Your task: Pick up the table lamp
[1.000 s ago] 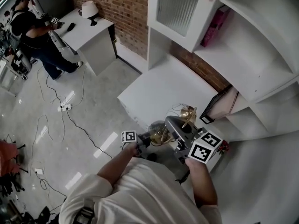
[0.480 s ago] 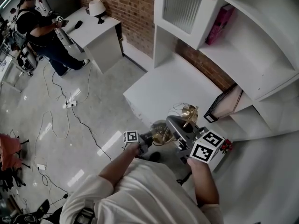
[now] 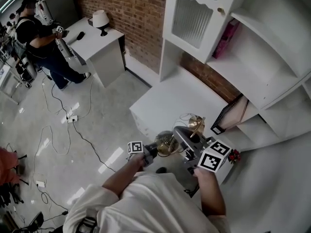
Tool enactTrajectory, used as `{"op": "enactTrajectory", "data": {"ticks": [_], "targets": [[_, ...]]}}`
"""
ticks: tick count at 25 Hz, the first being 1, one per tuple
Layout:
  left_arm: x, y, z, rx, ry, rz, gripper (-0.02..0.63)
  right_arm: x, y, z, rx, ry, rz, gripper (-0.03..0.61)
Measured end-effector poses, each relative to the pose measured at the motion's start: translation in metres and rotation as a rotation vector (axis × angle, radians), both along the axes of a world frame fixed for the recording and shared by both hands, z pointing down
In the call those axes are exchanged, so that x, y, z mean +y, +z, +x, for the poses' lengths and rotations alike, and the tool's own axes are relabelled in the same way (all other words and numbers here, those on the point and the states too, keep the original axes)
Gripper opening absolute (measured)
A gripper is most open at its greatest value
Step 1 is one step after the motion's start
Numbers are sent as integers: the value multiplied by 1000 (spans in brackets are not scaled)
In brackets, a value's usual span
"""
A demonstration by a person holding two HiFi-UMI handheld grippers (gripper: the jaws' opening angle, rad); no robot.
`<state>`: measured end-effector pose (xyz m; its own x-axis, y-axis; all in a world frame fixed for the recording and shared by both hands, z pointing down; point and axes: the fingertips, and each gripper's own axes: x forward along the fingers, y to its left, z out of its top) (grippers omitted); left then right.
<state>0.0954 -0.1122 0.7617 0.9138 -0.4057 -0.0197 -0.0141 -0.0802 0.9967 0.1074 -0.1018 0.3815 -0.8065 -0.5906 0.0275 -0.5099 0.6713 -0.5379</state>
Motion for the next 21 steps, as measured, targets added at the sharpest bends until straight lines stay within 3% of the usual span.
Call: {"op": "enactTrajectory", "data": {"ticks": [21], "targets": [[4, -1, -23, 8, -13, 2, 123, 8, -3, -27, 9, -35, 11, 11]]}}
